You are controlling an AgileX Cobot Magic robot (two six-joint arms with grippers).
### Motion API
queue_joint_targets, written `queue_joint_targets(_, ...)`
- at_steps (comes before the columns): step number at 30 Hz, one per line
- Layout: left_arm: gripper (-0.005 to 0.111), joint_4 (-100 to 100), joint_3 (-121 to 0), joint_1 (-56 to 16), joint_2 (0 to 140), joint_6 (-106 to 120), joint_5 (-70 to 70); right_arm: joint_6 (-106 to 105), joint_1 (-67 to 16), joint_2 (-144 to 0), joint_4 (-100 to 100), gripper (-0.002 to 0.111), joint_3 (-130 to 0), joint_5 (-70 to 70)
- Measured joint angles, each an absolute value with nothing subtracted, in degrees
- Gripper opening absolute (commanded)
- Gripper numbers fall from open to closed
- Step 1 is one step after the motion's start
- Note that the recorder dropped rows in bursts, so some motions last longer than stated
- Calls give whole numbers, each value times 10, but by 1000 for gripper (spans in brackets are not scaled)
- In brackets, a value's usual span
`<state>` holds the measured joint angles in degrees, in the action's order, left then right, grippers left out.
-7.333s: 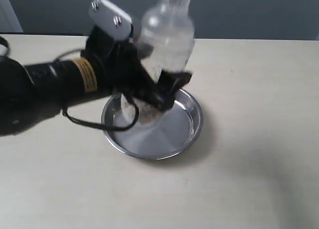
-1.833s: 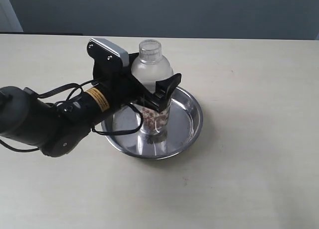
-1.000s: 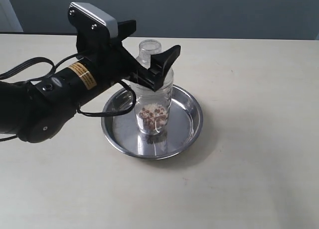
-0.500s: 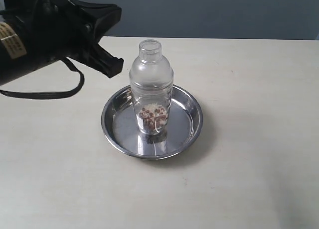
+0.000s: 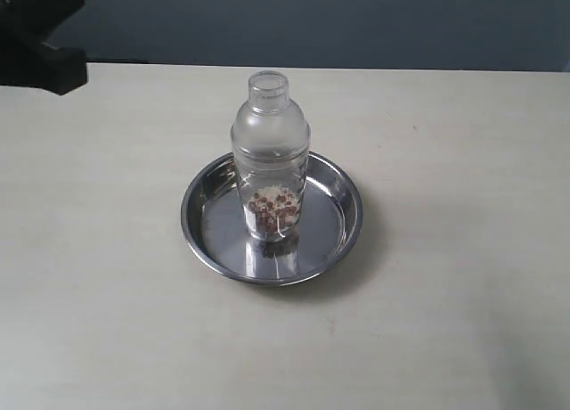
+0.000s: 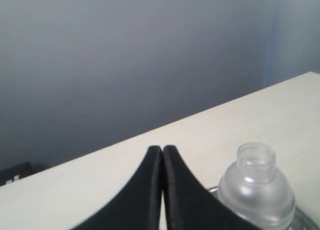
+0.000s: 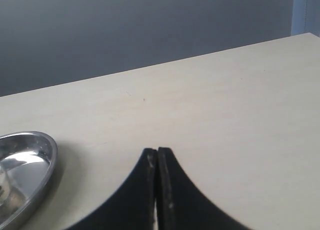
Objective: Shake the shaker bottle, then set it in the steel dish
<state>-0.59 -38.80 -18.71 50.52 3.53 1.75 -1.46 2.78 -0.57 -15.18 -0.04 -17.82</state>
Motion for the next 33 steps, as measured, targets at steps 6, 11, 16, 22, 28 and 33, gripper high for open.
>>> queue_joint_targets(6,0,12,-343,-146,427,35,58,-13,28,-6,-152,-1,0,-178)
queue_joint_targets(11,0,-7,-235,-110,324,35,17,-13,28,-6,-152,-1,0,-178)
queue_joint_targets(16,0,-20,-134,-85,223,35,13,-13,28,-6,-152,-1,0,-178)
queue_joint_targets(22,0,-47,-49,-56,130,35,21,-13,28,-6,-152,-1,0,-178)
queue_joint_targets(28,0,-66,-3,-32,70,30,56,-13,28,-6,-152,-1,0,-178)
queue_joint_targets(33,0,-73,-3,-29,32,19,115,-13,28,-6,-152,-1,0,-178)
